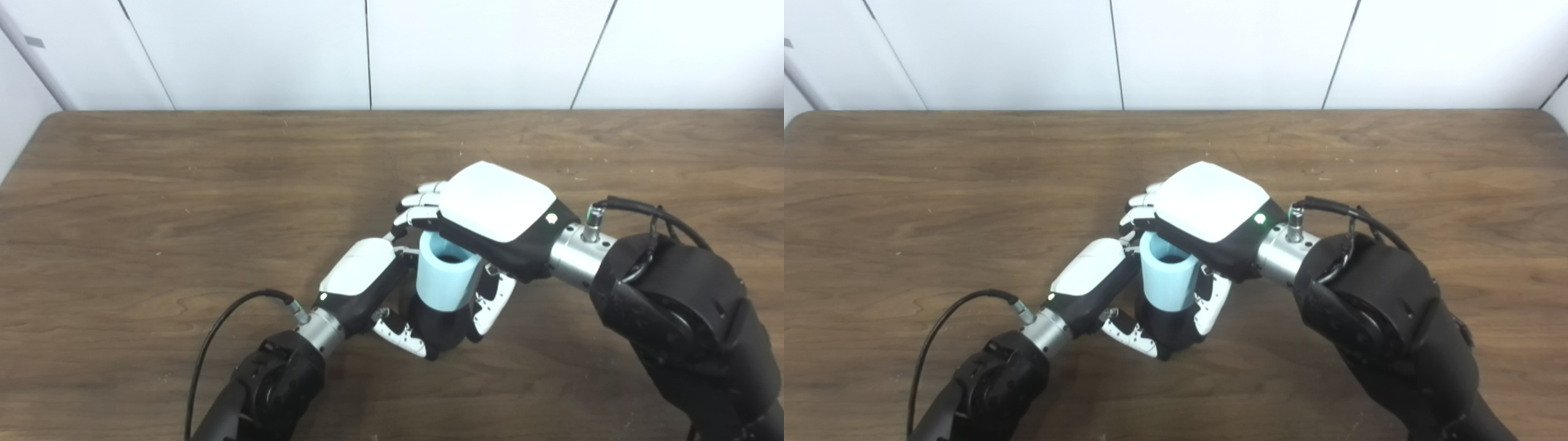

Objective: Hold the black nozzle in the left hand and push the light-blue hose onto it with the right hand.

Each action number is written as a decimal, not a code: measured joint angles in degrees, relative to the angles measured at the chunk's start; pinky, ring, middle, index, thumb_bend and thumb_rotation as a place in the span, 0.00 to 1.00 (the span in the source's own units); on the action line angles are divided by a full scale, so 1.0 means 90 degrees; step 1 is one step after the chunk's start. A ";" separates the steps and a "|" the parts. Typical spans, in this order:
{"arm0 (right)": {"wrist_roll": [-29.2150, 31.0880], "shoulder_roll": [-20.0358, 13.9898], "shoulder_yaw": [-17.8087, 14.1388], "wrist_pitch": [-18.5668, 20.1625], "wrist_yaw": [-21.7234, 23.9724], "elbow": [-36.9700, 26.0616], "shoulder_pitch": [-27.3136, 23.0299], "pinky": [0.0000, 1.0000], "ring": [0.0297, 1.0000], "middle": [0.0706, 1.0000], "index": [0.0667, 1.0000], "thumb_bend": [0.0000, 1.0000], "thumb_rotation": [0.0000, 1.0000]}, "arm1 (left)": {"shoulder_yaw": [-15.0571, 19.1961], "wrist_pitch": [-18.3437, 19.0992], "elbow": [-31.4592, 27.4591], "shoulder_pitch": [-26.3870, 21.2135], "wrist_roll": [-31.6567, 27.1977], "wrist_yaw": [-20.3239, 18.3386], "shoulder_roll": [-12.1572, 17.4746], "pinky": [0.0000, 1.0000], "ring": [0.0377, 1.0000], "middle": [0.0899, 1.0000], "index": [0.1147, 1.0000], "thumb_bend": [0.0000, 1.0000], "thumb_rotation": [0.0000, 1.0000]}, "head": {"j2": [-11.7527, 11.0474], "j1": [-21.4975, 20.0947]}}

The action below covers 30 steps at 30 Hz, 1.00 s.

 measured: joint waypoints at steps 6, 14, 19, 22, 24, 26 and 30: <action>-0.0007 -0.0051 -0.0531 -0.0414 -0.0088 -0.0020 -0.0041 0.91 0.94 0.96 0.83 1.00 0.32 | -0.0014 0.0001 0.0009 -0.0015 0.0021 0.0000 -0.0009 1.00 0.71 0.46 0.40 0.52 0.00 | 0.0000 0.0000; 0.0274 0.0040 -0.1151 -0.0369 -0.0120 -0.0278 -0.0042 0.92 0.94 0.94 0.83 1.00 0.32 | -0.0034 0.0005 0.0058 -0.0059 0.0048 0.0000 -0.0045 1.00 0.71 0.46 0.40 0.52 0.00 | -0.0010 0.0010; 0.0451 0.0042 -0.1523 -0.0091 0.0112 -0.0648 -0.0188 0.92 0.94 0.94 0.85 0.98 0.40 | -0.0034 0.0012 0.0066 -0.0067 0.0060 0.0001 -0.0055 1.00 0.71 0.46 0.40 0.52 0.00 | -0.0029 0.0000; 0.0610 0.0033 -0.1703 0.0044 0.0222 -0.0858 -0.0273 0.88 0.93 0.92 0.85 0.93 0.49 | -0.0039 0.0012 0.0071 -0.0068 0.0062 0.0003 -0.0063 1.00 0.71 0.46 0.40 0.52 0.00 | -0.0058 0.0019; 0.0753 0.0015 -0.1837 0.0061 0.0189 -0.0986 -0.0287 0.85 0.91 0.90 0.86 0.91 0.53 | -0.0039 0.0012 0.0081 -0.0070 0.0063 0.0006 -0.0071 1.00 0.71 0.46 0.40 0.52 0.00 | -0.0059 0.0020; 0.0926 -0.0005 -0.1924 0.0042 0.0093 -0.1035 -0.0221 0.84 0.91 0.89 0.87 0.87 0.58 | -0.0039 0.0012 0.0097 -0.0084 0.0063 0.0007 -0.0076 1.00 0.71 0.46 0.40 0.52 0.00 | -0.0068 0.0010; 0.1476 -0.0049 -0.2144 -0.0149 -0.0060 -0.1104 0.0194 0.89 0.92 0.90 0.89 0.80 0.62 | -0.0033 0.0012 0.0114 -0.0095 0.0063 0.0008 -0.0091 1.00 0.71 0.46 0.40 0.52 0.00 | -0.0078 0.0039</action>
